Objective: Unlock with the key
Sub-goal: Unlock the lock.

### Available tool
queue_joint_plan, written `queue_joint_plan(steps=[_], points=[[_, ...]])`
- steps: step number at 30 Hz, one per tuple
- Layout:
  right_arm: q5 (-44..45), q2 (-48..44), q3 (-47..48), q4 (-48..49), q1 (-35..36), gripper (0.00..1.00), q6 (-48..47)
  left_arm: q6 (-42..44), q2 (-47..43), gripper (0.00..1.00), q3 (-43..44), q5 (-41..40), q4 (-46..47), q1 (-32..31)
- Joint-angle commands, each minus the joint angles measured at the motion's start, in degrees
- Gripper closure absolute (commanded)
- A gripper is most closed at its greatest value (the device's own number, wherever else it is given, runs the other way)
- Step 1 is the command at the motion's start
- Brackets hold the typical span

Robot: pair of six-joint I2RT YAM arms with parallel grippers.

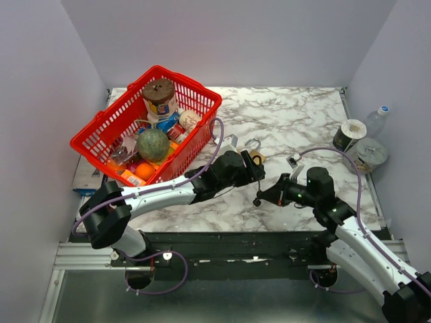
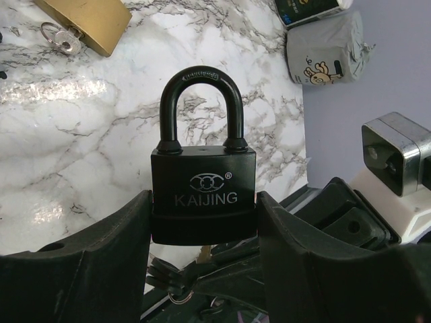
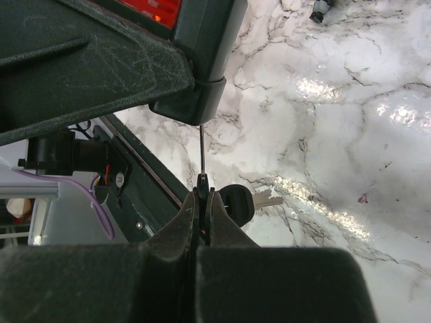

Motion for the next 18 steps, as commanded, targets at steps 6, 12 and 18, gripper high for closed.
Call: queue_joint_plan(steps=[6, 12, 18], points=[[0.60, -0.58, 2.06, 1.02, 0.14, 0.99, -0.99, 0.31, -0.20, 1.00, 2.90, 0.04, 3.01, -0.65], [1.30, -0.14, 2.23, 1.19, 0.14, 0.99, -1.17, 0.75, -0.02, 1.00, 3.34, 0.30, 2.93, -0.83], [2.09, 0.91, 3.54, 1.55, 0.14, 0.99, -1.96, 0.67, -0.28, 1.00, 3.07, 0.22, 2.49, -1.09]])
